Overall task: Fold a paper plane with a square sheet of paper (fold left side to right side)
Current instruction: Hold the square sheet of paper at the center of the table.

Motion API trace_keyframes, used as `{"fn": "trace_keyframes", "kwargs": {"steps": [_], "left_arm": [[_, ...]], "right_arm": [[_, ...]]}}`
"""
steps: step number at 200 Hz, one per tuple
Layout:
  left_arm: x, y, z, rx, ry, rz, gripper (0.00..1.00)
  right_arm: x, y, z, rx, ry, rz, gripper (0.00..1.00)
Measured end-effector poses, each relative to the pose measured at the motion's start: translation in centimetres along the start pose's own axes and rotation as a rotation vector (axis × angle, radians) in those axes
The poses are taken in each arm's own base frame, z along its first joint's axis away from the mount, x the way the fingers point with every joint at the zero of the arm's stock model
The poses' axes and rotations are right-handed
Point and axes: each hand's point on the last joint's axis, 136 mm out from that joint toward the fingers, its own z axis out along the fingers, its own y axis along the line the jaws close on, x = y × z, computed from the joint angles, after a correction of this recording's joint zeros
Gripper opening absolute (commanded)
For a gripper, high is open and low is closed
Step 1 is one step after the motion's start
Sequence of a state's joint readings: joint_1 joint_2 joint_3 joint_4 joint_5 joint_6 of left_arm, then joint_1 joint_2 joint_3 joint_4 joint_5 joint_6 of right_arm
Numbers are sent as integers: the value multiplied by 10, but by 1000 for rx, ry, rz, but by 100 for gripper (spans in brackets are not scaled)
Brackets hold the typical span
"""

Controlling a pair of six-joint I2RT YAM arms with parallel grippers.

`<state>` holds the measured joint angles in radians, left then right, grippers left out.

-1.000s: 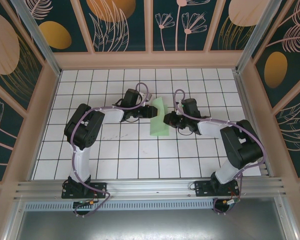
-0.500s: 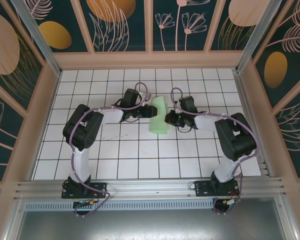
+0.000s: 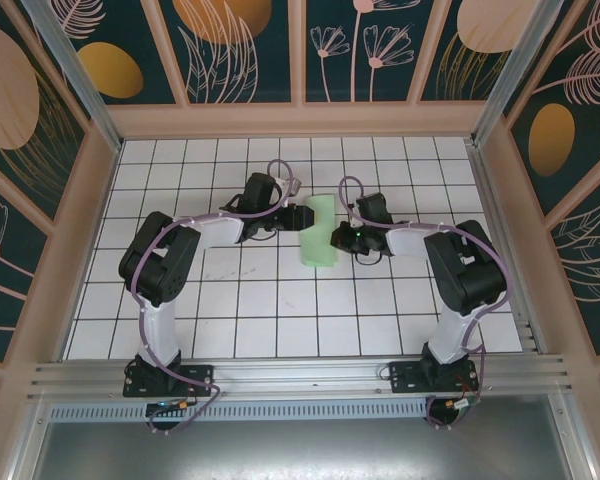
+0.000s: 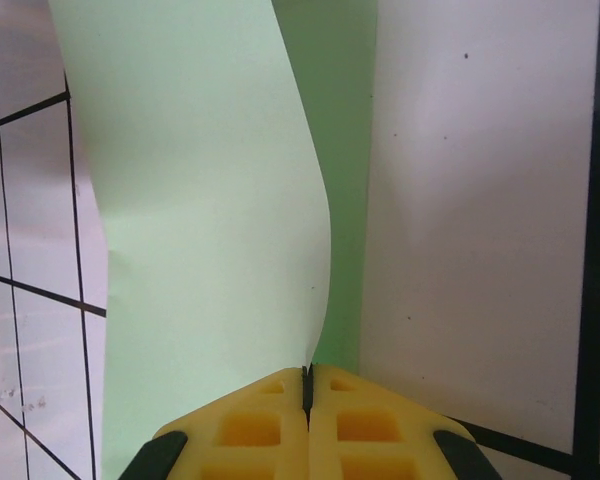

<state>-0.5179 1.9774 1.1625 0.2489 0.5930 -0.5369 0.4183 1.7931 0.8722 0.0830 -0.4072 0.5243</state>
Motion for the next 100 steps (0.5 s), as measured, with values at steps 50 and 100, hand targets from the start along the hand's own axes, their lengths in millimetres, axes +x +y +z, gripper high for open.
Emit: {"fn": "trace_keyframes", "kwargs": {"steps": [50,100], "left_arm": [[2,1,0,-5,7,-6,43],[3,2,0,-5,9,-7,43]], "right_arm": [[1,-2,2,5,9,1,1],[2,-3,3,6,12,3,2]]}}
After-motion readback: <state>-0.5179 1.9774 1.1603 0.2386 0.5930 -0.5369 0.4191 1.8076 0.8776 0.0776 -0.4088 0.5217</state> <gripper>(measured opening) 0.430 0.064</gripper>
